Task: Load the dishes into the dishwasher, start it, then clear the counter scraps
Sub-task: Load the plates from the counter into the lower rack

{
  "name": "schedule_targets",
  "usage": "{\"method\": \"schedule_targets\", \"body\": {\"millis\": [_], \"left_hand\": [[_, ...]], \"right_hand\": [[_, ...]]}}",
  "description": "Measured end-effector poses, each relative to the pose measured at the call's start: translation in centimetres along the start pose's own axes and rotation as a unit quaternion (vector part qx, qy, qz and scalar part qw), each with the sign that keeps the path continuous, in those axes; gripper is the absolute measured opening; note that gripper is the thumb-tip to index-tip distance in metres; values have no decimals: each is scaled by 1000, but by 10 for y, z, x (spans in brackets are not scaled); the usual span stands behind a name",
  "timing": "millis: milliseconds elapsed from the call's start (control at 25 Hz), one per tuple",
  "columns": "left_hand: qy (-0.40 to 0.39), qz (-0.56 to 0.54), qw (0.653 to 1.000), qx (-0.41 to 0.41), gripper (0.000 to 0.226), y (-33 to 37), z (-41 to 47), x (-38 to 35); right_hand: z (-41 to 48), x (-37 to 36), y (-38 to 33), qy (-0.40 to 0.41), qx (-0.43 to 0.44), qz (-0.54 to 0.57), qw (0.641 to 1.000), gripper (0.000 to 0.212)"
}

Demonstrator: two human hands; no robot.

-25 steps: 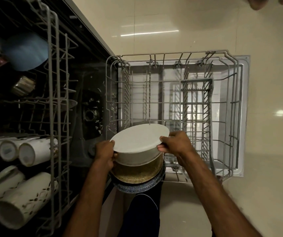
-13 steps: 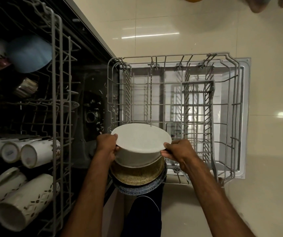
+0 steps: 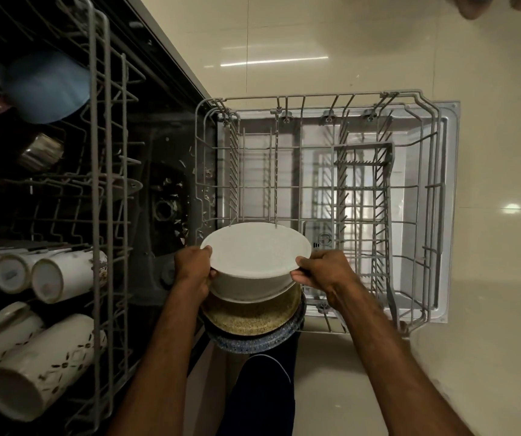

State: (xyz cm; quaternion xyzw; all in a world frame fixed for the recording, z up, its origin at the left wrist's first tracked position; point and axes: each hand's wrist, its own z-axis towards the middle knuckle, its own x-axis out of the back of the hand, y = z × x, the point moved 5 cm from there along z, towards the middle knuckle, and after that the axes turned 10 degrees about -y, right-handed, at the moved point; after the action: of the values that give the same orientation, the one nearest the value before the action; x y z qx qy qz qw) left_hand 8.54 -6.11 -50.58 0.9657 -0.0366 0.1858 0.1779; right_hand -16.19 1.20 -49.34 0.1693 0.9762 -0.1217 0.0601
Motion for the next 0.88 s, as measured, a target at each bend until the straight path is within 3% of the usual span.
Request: {"method": "schedule_targets", "body": {"millis": [160, 480, 640, 800, 880], "left_hand": [[-11, -16, 1000, 4, 12, -7, 11, 7], [-4, 69, 997, -26, 35, -16, -2, 3], [46, 106, 988, -98, 49, -7, -41, 13], [2, 126, 975, -183, 39, -10, -127, -2], [-6, 114, 969, -219, 35, -17, -182, -5]], "right_hand": [[12, -13, 4, 31, 23, -52, 998, 48], [5, -14, 13, 44, 31, -162, 985, 34], [-22, -5, 19, 35, 53, -206, 977, 26], [-82, -7, 15, -16, 94, -267, 959, 32], [-124, -13, 10, -45, 127, -311, 941, 24]]}}
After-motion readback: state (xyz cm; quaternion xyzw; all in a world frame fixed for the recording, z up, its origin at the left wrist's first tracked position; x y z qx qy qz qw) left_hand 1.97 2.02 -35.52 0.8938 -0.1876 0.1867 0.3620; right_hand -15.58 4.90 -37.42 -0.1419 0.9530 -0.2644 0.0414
